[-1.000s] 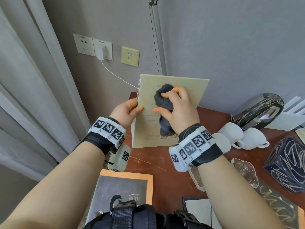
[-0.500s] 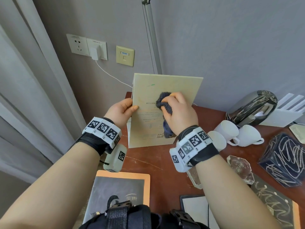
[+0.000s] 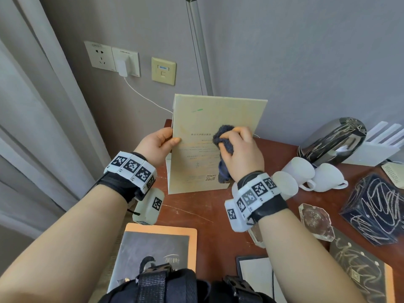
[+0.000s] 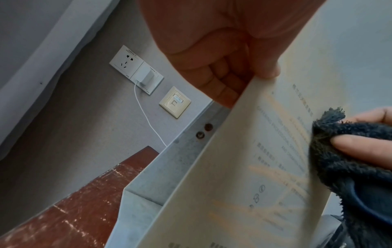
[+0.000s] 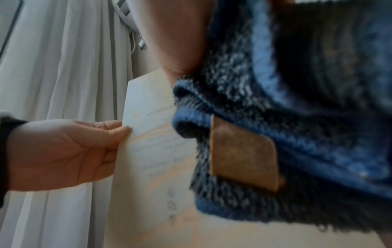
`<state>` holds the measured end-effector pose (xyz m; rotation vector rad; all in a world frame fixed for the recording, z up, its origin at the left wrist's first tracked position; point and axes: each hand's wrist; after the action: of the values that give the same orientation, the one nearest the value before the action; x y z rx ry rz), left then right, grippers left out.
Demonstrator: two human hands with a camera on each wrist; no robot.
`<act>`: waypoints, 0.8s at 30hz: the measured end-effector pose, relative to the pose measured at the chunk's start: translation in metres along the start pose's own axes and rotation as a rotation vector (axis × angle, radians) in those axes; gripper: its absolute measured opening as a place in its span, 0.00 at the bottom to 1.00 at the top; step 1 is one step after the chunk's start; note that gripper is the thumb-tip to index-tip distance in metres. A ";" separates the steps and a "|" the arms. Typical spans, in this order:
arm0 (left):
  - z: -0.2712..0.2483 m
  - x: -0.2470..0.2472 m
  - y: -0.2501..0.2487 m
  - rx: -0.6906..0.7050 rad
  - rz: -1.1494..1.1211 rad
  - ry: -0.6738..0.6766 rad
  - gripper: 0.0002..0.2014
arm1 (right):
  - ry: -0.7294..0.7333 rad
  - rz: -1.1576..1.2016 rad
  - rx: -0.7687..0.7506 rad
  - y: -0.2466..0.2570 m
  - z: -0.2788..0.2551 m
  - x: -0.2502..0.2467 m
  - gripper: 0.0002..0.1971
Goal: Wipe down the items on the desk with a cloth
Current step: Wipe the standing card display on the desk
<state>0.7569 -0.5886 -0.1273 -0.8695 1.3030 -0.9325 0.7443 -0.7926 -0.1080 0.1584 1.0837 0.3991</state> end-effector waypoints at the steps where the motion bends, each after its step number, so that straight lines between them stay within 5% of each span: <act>1: 0.000 0.000 0.001 -0.003 -0.007 0.000 0.11 | -0.021 0.012 0.009 -0.001 0.004 -0.003 0.10; 7: 0.000 0.001 0.000 -0.009 -0.022 0.001 0.11 | -0.305 0.169 0.097 -0.009 0.037 -0.026 0.10; 14: 0.001 0.001 -0.003 0.009 0.056 -0.011 0.12 | -0.081 0.051 0.146 -0.026 0.003 0.001 0.09; 20: 0.001 0.003 -0.005 0.015 0.093 -0.005 0.13 | -0.283 0.157 0.189 -0.022 0.038 -0.033 0.09; 24: 0.003 0.003 -0.003 0.022 0.103 -0.011 0.13 | -0.284 0.144 0.177 -0.023 0.043 -0.034 0.09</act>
<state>0.7598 -0.5927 -0.1259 -0.7828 1.3132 -0.8586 0.7741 -0.8247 -0.0669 0.4396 0.8283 0.3960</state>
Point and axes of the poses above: each hand's wrist, its own z-axis towards the middle knuckle, its own x-axis out of the palm, y = z × x, and after that the axes turned 6 degrees about -y, right-handed
